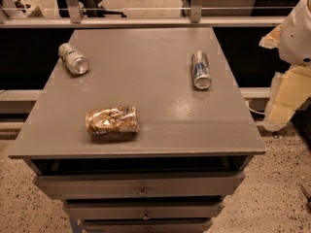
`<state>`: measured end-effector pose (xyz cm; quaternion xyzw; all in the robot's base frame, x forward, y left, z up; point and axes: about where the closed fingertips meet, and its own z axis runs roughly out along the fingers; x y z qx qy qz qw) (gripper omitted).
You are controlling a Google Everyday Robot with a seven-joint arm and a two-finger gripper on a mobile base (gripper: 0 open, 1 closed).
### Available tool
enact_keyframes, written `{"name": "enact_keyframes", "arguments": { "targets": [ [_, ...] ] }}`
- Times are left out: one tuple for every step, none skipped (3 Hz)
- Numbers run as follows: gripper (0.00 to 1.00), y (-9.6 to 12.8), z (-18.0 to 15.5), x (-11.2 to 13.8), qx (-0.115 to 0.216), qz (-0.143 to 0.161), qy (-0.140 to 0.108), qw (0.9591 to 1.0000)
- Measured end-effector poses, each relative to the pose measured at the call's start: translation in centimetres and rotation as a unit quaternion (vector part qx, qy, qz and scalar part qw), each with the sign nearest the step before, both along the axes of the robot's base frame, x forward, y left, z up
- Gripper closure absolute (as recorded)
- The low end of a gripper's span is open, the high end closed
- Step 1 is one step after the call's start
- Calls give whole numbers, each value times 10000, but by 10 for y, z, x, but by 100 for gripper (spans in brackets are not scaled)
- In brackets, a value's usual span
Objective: Place redbull can upright
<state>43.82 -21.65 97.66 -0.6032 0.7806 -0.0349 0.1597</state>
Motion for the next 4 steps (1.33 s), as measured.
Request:
{"name": "enact_keyframes", "arguments": {
  "targets": [
    [0,0,0,0,0,0,-1,10000],
    [0,16,-2,23,71,63,-103,9999],
    [0,40,-8,99,294,-129,-341,9989],
    [0,50,-18,154,551,-646,-369,9957]
  ]
}}
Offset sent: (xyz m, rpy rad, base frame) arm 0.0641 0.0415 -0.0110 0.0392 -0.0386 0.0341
